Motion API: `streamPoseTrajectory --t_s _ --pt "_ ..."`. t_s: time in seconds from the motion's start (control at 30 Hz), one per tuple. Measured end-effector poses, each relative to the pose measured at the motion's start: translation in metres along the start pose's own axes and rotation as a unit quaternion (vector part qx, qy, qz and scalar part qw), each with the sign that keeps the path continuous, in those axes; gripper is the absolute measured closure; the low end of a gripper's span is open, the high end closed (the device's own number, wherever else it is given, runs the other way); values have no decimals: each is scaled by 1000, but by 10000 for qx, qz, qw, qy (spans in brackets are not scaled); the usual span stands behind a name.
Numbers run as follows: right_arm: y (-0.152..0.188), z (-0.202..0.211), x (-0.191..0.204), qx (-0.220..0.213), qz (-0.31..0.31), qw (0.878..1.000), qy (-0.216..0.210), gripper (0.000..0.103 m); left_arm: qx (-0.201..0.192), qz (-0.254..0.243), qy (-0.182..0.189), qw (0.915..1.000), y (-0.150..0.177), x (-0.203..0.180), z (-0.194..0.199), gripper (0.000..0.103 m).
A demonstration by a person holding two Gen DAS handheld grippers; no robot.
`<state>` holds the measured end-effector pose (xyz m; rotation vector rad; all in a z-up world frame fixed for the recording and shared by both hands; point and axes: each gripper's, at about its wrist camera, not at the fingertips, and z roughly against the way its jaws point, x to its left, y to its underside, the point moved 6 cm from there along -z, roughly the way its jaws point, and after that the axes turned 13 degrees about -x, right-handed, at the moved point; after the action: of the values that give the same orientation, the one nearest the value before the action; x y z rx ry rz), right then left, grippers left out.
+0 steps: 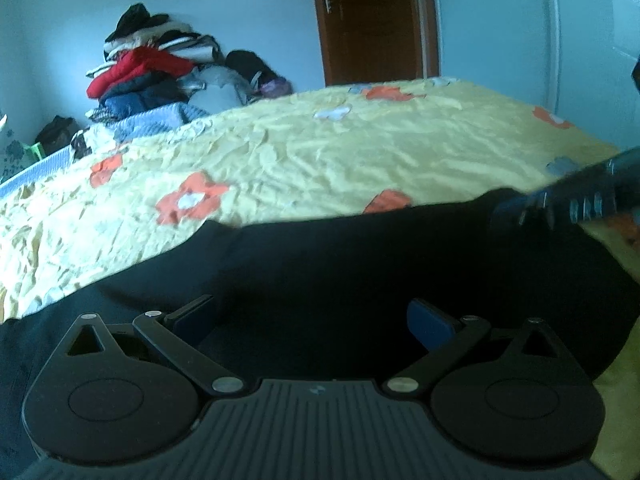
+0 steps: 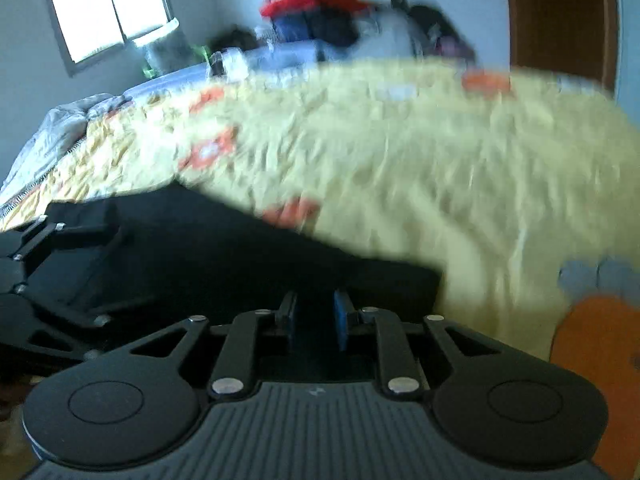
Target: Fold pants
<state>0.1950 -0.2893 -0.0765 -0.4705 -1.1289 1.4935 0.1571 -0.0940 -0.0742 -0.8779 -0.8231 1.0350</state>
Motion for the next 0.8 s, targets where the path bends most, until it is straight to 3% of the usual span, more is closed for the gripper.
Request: streamPoseTrajectory --t_s 0.1,0.17,0.2,0.27,0.37,0.4,0.47,0.53,0.6,0.63,0.67,0.77,0.8 --pt "-7 14 6 -212 55 9976 664 83 20 264 74 9996 6 7 -4 0" --pt "-5 26 29 -325 112 9990 297 82 -11 403 26 9992 4 11 -1 0" --pt "-1 32 43 -280 82 9996 -19 82 -39 412 -26 9991 4 13 1 0" --pt "12 34 61 -128 282 9992 -234 82 -114 385 -120 9991 4 16 8 0" --pt "36 28 69 175 1100 9937 129 82 -137 423 -242 9987 11 26 18 0" --pt "37 28 70 6 1222 9925 91 82 -87 443 -239 9987 16 29 18 0" --pt "35 23 66 -14 1036 9945 118 82 -156 560 -94 9983 24 33 15 0" --pt "31 27 70 2 1108 9929 436 81 -147 692 -51 9975 24 37 15 0" --pt "34 31 86 -82 1244 9916 338 76 -134 658 -78 9977 23 36 17 0" --pt "37 32 94 -63 1268 9918 141 67 -140 635 -110 9978 22 36 19 0" --pt "41 28 98 17 1310 9914 32 52 -149 610 -148 9979 21 36 22 0" --pt "53 24 98 -149 1532 9877 270 22 -246 521 -291 9979 21 42 35 0" --pt "53 24 94 -139 1388 9898 296 21 -305 472 -377 9977 22 47 40 0"
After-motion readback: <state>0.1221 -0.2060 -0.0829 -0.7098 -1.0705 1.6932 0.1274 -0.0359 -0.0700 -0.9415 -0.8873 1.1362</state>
